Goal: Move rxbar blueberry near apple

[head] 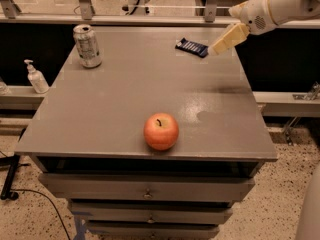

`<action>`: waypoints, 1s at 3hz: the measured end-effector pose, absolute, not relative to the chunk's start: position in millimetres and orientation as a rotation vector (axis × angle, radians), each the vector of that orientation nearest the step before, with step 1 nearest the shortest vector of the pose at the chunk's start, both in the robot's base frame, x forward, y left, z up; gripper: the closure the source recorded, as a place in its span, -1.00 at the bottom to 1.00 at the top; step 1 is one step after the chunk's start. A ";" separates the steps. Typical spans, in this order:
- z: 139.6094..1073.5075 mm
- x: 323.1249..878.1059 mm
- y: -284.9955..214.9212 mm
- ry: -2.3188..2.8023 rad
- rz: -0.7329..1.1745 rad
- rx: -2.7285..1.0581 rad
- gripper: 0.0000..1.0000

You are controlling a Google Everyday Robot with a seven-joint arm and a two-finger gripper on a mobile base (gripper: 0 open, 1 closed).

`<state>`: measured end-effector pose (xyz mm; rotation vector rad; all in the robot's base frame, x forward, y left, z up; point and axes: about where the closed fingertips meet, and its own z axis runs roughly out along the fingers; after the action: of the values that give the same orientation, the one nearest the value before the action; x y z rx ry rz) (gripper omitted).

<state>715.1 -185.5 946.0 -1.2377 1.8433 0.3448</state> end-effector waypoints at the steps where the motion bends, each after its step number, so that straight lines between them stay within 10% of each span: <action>1: 933.5 727.7 -185.4 1.823 0.365 -1.186 -1.00; 3: 886.9 796.8 -184.2 1.757 0.411 -0.981 -1.00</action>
Offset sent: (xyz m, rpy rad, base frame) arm 0.0871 -0.0094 -0.0632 0.2830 -0.1182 -0.1543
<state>796.8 -184.2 886.9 -0.9807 1.7569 0.4106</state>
